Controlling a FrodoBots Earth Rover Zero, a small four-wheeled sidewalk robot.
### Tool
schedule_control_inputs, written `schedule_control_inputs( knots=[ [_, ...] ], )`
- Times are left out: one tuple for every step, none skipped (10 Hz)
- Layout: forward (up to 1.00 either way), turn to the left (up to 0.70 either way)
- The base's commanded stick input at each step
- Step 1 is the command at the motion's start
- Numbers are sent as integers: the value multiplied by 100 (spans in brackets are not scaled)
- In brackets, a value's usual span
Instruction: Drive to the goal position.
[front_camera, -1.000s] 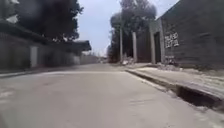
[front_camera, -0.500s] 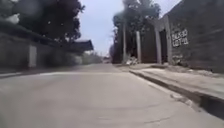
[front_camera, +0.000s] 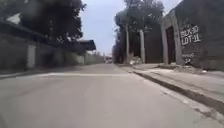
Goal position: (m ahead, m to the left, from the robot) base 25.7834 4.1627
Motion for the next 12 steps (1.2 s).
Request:
schedule_control_inputs(
  knots=[
    [100,0],
    [100,-8],
    [100,-35],
    [100,-40],
    [100,-40],
    [100,-40],
    [100,-6],
    [100,0],
    [100,0],
    [100,0],
    [100,0],
    [100,0]
  ],
)
